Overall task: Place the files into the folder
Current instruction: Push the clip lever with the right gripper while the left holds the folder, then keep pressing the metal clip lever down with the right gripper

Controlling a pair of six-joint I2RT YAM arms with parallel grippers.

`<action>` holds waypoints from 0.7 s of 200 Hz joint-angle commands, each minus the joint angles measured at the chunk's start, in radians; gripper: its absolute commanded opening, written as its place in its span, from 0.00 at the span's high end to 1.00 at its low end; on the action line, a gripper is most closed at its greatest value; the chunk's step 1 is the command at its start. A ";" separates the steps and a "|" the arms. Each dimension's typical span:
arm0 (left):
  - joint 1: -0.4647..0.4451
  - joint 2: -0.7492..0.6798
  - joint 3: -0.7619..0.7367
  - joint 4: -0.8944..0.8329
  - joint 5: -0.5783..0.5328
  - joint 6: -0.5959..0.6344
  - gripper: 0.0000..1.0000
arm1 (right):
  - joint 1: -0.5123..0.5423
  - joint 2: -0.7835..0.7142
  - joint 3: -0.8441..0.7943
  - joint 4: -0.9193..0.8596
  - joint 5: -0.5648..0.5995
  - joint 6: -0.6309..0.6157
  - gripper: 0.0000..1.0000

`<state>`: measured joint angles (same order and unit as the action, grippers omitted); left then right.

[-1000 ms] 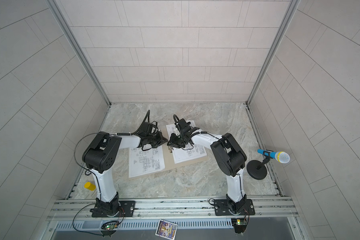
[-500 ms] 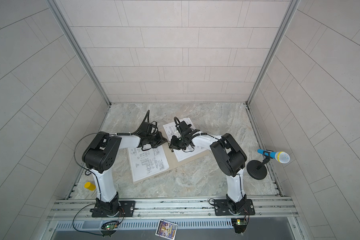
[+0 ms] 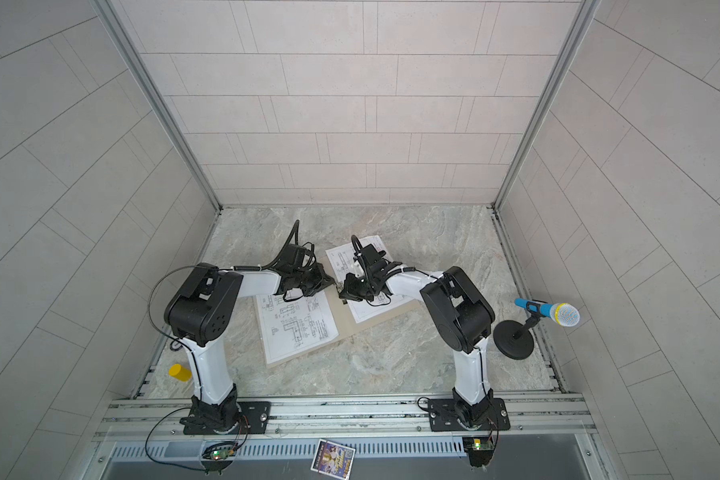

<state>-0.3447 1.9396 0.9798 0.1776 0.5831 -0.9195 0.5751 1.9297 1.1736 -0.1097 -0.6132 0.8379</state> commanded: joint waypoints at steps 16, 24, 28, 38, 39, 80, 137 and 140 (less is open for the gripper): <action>-0.002 0.033 0.010 -0.054 -0.014 0.047 0.96 | -0.013 0.047 -0.070 -0.012 0.025 -0.054 1.00; -0.002 0.035 0.011 -0.055 -0.014 0.046 0.96 | -0.015 0.052 -0.075 -0.009 0.026 -0.057 1.00; -0.003 0.035 0.011 -0.054 -0.016 0.046 0.96 | -0.017 0.054 -0.079 -0.009 0.028 -0.059 1.00; -0.002 0.035 0.012 -0.053 -0.016 0.045 0.96 | -0.019 0.058 -0.085 -0.010 0.034 -0.067 1.00; -0.002 0.035 0.012 -0.054 -0.016 0.045 0.96 | -0.020 0.059 -0.085 -0.010 0.035 -0.068 1.00; -0.002 0.038 0.017 -0.066 -0.021 0.050 0.96 | -0.034 0.090 -0.115 -0.006 0.053 -0.085 1.00; -0.002 0.050 0.020 -0.065 -0.020 0.054 0.96 | -0.065 0.111 -0.171 0.057 0.048 -0.076 1.00; -0.002 0.051 0.021 -0.063 -0.020 0.054 0.96 | -0.068 0.112 -0.173 0.059 0.046 -0.076 1.00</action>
<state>-0.3447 1.9545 0.9966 0.1680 0.5831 -0.9012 0.5343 1.9652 1.0676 0.0658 -0.7013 0.7757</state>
